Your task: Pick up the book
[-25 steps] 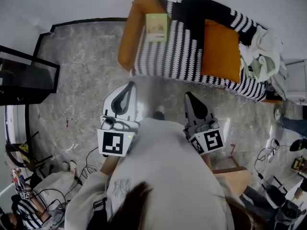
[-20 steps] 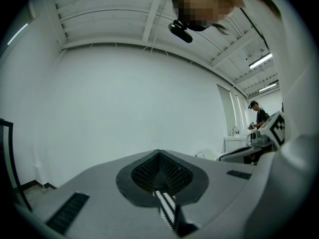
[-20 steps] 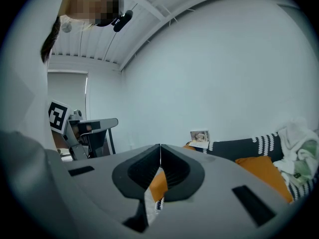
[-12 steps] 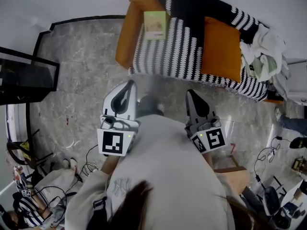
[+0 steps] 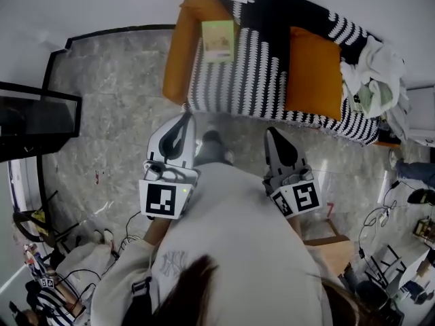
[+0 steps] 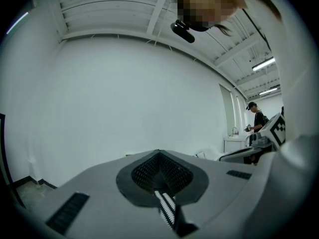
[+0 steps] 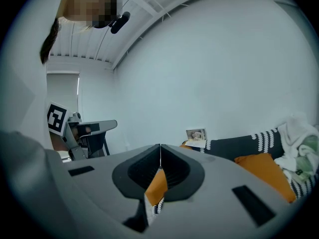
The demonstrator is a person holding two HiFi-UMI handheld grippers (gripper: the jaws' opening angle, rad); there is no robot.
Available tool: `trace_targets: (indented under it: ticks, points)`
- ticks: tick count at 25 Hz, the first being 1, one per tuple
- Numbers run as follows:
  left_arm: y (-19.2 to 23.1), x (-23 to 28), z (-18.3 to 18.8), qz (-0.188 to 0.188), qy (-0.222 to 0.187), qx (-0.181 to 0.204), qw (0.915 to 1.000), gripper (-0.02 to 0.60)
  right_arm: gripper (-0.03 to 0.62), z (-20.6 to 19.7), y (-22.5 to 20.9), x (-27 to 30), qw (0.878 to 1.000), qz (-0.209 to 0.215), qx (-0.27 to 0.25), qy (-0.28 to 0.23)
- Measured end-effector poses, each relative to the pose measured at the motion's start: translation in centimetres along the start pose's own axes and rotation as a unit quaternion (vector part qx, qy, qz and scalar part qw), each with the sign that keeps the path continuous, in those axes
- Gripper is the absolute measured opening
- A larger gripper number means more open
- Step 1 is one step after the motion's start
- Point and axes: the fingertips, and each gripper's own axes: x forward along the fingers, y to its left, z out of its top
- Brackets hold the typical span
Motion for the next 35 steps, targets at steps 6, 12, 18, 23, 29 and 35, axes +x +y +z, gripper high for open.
trace_targets:
  ticks: [6,12,18,23,29,35]
  points:
    - [2.9,3.8,0.9,-0.012,0.003,-0.004,0.9999,0.009,0.020,2.4,-1.0,4.1,1.000,-0.015,0.008,-0.011]
    - [5.9,6.5,1.2,-0.023,0.006,-0.010,0.9997,0.009,0.020,3.3,-1.3,7.6,0.999,-0.032,0.018,-0.013]
    - [8.9,7.7,1.0,-0.020,0.006,-0.012,0.9997,0.009,0.020,3.2,-1.7,10.2,0.999,-0.038,0.014,-0.008]
    - [11.7,9.3,0.3,-0.017,0.019,-0.026,0.9994,0.009,0.020,3.8,-1.3,12.5,0.998,-0.059,0.021,-0.012]
    - [12.6,10.5,-1.0,-0.024,0.028,-0.017,0.9992,0.009,0.020,3.7,-2.2,13.3,0.997,-0.070,0.024,-0.002]
    - [12.7,13.2,-1.6,-0.018,0.041,-0.032,0.9985,0.009,0.020,3.5,-4.4,14.7,0.997,-0.064,0.029,0.022]
